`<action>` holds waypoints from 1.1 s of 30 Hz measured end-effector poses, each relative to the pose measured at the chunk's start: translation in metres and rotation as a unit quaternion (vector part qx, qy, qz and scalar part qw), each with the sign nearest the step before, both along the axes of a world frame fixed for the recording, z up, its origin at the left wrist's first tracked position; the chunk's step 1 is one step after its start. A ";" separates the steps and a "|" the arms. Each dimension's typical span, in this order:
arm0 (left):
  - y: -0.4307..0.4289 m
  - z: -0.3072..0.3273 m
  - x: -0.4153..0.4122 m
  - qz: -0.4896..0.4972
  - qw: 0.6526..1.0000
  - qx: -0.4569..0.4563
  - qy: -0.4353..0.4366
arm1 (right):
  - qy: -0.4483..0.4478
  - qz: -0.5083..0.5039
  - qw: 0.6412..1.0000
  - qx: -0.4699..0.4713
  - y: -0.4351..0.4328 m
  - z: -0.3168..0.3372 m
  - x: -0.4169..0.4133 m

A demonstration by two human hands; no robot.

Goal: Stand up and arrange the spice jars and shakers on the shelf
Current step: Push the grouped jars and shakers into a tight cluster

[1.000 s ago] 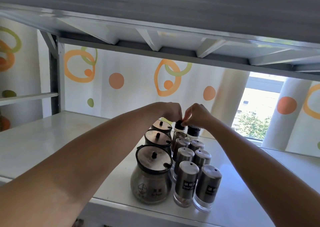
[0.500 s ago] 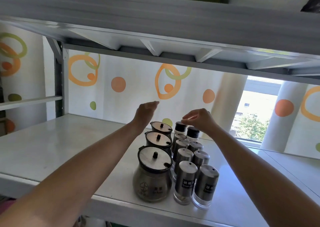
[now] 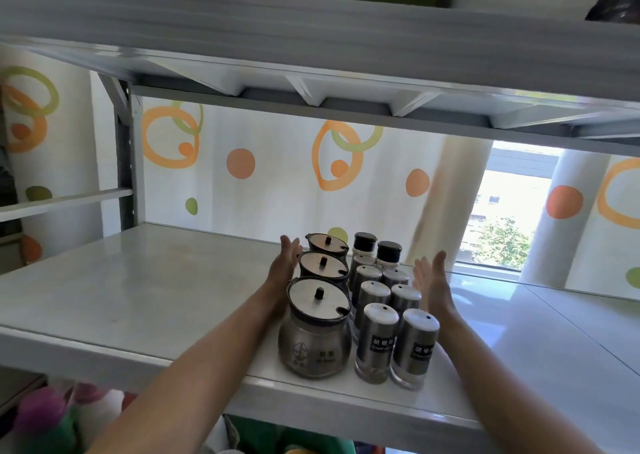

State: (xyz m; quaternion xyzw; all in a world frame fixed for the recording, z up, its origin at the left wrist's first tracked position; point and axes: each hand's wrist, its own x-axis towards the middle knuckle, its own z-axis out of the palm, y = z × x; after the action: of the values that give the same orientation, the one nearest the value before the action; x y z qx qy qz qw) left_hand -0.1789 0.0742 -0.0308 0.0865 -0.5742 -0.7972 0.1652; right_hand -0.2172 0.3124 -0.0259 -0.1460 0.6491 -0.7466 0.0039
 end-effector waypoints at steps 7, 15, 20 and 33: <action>0.003 -0.010 -0.009 -0.079 0.997 0.024 -0.003 | 0.023 0.155 0.986 -0.050 -0.008 -0.017 -0.013; 0.004 -0.007 -0.015 -0.106 0.993 0.042 0.031 | 0.051 0.230 0.968 -0.084 -0.018 -0.007 -0.005; 0.003 -0.007 -0.016 -0.127 0.990 0.056 0.023 | 0.046 0.236 0.966 -0.091 -0.024 -0.007 -0.004; 0.010 -0.002 -0.010 -0.149 0.985 0.076 0.041 | 0.064 0.236 0.969 -0.028 -0.021 -0.007 -0.009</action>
State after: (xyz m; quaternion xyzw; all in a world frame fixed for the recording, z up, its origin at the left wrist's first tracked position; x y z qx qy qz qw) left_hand -0.1889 0.0846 -0.0329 -0.0202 -0.5113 -0.8570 0.0608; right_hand -0.2263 0.2912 -0.0333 -0.3429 0.5743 -0.7312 0.1341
